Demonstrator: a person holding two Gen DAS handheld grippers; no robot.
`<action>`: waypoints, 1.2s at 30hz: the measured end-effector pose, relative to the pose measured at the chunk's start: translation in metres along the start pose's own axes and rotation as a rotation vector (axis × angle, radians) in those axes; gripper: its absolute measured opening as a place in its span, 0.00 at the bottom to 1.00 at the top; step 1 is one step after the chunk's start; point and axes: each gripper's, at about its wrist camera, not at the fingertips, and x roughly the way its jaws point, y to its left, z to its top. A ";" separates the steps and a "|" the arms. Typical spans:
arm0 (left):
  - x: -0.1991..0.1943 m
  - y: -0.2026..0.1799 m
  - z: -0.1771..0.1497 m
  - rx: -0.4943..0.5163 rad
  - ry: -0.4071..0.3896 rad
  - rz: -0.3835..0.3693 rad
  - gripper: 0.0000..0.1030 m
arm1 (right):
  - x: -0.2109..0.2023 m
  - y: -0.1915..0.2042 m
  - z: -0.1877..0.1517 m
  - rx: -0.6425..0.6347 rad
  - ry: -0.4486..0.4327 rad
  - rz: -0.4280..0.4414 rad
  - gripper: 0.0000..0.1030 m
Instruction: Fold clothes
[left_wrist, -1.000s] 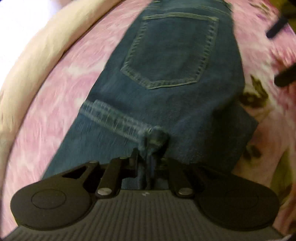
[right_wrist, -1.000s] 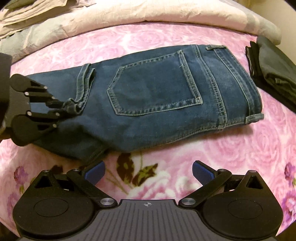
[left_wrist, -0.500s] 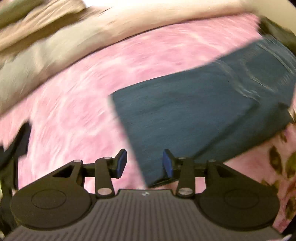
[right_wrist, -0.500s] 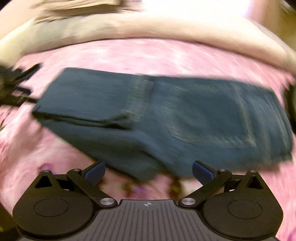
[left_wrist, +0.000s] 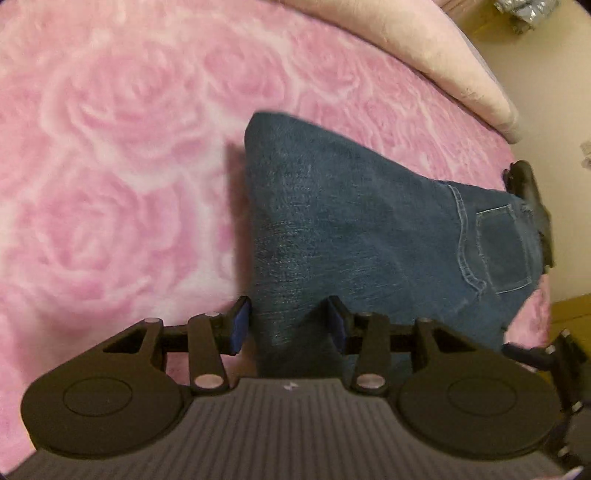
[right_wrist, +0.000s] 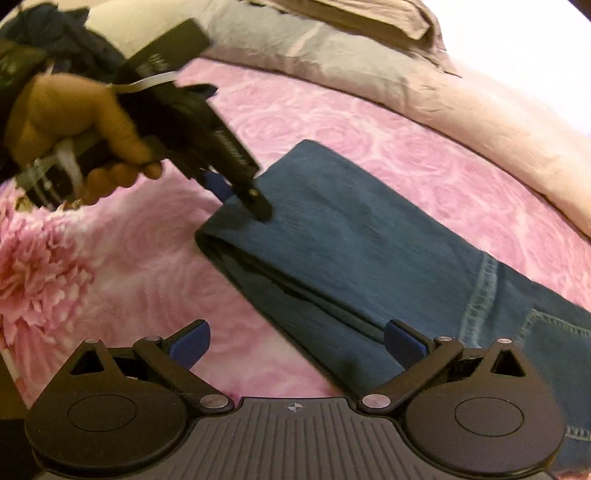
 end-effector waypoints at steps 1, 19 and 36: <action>0.004 0.004 0.003 -0.017 0.011 -0.025 0.36 | 0.004 0.007 0.004 -0.011 0.002 0.003 1.00; -0.104 -0.007 -0.012 0.093 -0.080 0.004 0.03 | -0.015 -0.001 0.020 0.108 0.048 -0.105 1.00; -0.118 0.009 -0.012 0.159 -0.004 0.154 0.29 | -0.019 0.019 0.001 0.085 0.038 -0.023 1.00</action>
